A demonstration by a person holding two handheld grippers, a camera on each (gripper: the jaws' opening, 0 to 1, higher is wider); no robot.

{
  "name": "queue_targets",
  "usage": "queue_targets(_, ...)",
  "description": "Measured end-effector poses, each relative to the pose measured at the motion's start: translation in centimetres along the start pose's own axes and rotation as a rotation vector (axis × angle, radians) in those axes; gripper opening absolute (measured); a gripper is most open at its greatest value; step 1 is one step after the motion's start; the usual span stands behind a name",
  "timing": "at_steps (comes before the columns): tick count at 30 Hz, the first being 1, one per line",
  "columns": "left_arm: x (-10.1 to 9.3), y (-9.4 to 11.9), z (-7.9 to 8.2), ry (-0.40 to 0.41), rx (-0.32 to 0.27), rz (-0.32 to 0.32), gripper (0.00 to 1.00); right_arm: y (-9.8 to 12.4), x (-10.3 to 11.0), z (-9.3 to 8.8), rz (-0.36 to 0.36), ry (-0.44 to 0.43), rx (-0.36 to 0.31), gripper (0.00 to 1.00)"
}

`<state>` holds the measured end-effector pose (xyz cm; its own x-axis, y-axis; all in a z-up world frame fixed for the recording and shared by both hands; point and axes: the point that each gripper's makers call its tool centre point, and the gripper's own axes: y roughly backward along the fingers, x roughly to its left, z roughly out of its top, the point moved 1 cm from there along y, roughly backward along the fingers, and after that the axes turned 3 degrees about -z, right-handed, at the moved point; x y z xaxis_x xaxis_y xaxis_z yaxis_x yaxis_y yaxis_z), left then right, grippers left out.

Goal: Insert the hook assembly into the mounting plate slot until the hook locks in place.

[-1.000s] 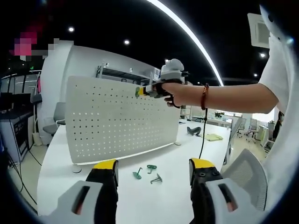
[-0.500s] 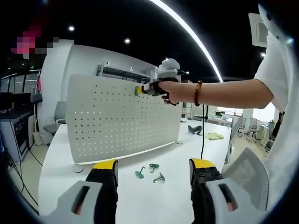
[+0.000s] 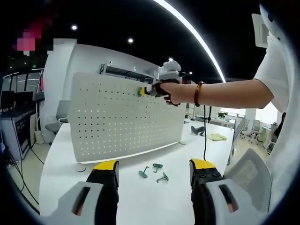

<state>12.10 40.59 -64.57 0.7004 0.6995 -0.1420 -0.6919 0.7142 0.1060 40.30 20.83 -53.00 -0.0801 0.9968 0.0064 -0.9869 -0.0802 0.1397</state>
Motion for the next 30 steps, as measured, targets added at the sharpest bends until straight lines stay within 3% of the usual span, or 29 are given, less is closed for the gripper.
queue_targets(21,0.08,-0.09,-0.24,0.011,0.006,0.006,0.62,-0.47,-0.02,-0.32,-0.031,-0.008,0.024,0.01)
queue_targets(30,0.53,0.52,-0.06,0.016,-0.005,0.027,0.61,-0.49,0.11,-0.53,-0.109,-0.004,0.009,0.01)
